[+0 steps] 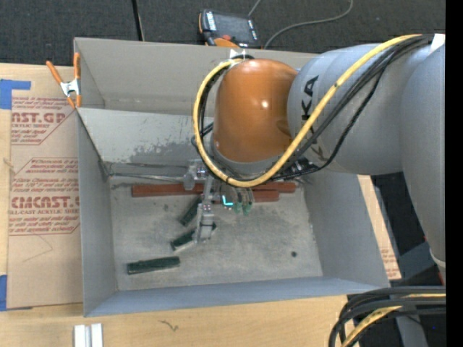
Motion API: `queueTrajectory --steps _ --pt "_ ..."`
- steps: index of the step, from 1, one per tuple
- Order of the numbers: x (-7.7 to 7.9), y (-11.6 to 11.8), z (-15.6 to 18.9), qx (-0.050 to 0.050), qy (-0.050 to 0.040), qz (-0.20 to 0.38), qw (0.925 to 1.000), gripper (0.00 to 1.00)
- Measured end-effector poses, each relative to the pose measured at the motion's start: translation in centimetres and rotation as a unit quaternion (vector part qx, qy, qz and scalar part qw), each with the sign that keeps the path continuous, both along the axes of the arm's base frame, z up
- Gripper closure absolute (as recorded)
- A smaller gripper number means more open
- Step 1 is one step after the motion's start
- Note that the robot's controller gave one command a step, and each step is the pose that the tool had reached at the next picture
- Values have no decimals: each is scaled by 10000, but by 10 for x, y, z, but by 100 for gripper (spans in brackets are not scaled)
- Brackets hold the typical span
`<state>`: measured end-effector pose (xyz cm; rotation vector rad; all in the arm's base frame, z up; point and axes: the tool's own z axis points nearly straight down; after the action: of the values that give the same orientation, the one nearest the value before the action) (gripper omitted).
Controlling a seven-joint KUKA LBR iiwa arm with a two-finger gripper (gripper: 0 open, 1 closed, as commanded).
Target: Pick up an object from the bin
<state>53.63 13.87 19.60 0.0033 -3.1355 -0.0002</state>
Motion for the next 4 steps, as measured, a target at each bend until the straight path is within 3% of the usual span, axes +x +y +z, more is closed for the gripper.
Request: queueTrajectory --steps 1,2,3,4 --pt "-5 -45 -127 10 -56 1222 9925 0" --pt "-2 -44 -123 15 -89 1219 9925 100" --pt "-5 -45 -126 11 -36 1222 9925 0" --pt "36 29 -121 25 -52 960 9954 0"
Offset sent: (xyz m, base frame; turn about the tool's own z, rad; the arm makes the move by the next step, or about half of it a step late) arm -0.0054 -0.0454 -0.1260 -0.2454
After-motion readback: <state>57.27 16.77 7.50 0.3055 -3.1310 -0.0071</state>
